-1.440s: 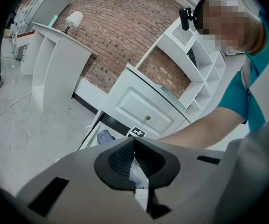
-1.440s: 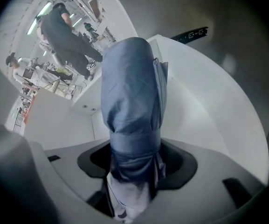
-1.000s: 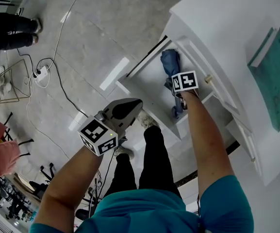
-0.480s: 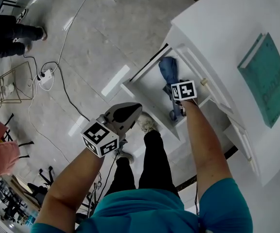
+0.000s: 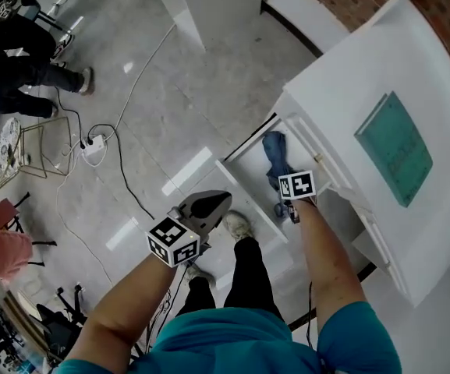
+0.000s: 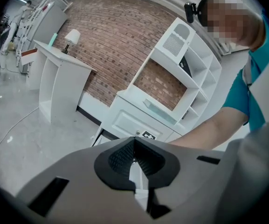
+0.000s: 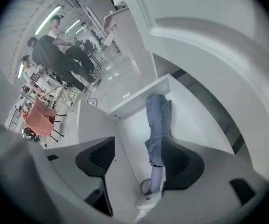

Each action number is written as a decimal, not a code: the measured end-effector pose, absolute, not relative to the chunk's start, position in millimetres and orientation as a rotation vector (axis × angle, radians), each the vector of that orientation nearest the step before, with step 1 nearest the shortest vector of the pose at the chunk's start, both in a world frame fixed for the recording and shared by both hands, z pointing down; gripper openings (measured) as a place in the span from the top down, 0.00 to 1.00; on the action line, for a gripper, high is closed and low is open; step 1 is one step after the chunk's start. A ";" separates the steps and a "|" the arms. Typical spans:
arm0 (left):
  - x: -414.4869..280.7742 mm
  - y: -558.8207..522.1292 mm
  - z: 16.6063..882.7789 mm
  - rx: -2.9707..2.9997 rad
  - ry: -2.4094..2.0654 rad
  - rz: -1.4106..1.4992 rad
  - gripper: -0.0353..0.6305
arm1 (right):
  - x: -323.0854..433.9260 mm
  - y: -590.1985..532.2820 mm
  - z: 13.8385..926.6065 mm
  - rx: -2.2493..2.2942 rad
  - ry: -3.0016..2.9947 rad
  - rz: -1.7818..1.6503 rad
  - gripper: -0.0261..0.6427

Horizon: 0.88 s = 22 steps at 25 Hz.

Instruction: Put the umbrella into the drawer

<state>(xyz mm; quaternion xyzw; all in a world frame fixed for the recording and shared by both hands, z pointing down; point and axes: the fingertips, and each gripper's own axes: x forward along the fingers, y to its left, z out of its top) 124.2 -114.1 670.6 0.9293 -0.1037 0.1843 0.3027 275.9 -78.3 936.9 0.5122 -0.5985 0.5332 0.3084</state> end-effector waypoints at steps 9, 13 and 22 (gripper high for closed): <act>65.0 -104.4 595.9 2.500 -0.355 0.414 0.93 | 237.6 -73.6 845.6 1.305 -1.655 1.333 0.54; 36.3 -98.7 569.2 2.512 -0.380 0.387 0.93 | 216.2 -80.3 806.5 1.296 -1.704 1.314 0.54; -38.5 -87.6 519.1 2.531 -0.471 0.331 0.93 | 143.7 -82.8 733.1 1.242 -1.799 1.281 0.54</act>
